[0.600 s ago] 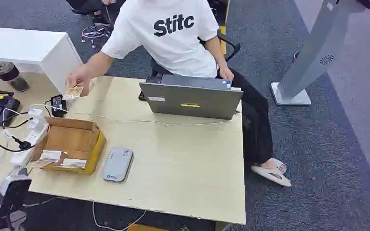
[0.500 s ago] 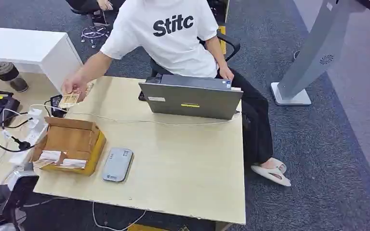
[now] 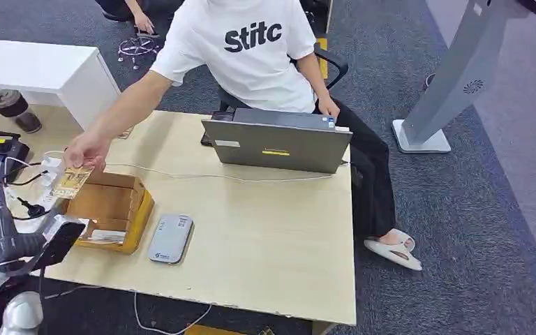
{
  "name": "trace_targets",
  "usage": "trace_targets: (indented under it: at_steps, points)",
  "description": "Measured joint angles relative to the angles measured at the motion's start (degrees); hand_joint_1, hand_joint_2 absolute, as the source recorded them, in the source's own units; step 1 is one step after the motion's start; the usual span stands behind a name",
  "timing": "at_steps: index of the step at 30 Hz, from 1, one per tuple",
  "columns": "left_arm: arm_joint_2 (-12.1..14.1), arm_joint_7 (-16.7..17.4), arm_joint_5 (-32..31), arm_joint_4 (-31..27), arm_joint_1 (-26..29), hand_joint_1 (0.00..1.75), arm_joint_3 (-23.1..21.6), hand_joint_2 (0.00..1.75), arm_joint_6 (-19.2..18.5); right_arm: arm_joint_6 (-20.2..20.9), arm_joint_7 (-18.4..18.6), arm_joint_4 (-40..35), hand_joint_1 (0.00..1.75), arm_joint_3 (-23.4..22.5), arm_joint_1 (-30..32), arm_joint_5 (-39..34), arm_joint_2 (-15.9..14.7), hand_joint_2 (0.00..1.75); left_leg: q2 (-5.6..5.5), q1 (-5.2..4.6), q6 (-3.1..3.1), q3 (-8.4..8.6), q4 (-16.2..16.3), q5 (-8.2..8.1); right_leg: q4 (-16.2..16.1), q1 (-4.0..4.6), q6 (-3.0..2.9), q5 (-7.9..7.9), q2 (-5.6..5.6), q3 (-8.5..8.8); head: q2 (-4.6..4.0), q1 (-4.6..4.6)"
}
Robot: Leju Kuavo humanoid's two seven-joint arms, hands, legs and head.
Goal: Pass the card to the sensor for recognition and then transmit it.
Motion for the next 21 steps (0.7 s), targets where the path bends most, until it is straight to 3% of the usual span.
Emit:
trace_targets:
  at_steps: [13, 20, 21]
  points:
    - [-0.2, 0.3, -1.2, 7.6, -5.6, 0.0, -5.6, 1.75, 2.7, 0.2, 0.5, 0.0, 0.0, 0.0, -0.1, 1.0, 0.0, 1.75, 0.02, -0.03, 0.03, -0.06, 0.0, 0.01, 0.0, -0.01, 0.01, 0.01, 0.03, -0.08, 0.0, 0.0]
    - [-0.4, 0.3, -1.4, 10.7, -6.2, 0.0, -7.3, 1.75, 3.7, 0.2, 0.8, 0.0, 0.0, 0.2, -0.1, 1.8, 0.0, 1.75, 0.04, -0.02, 0.02, -0.06, 0.0, 0.01, 0.0, -0.01, 0.01, 0.01, 0.05, -0.1, 0.0, -0.02]
    - [-0.4, 0.3, -1.4, 10.9, -6.2, 0.21, -7.4, 1.75, 3.7, 0.2, 0.8, 0.0, 0.0, 0.3, -0.1, 1.8, 0.0, 1.75, 0.04, -0.02, 0.02, -0.06, 0.0, 0.01, 0.0, -0.01, 0.01, 0.01, 0.05, -0.1, 0.0, 0.0]
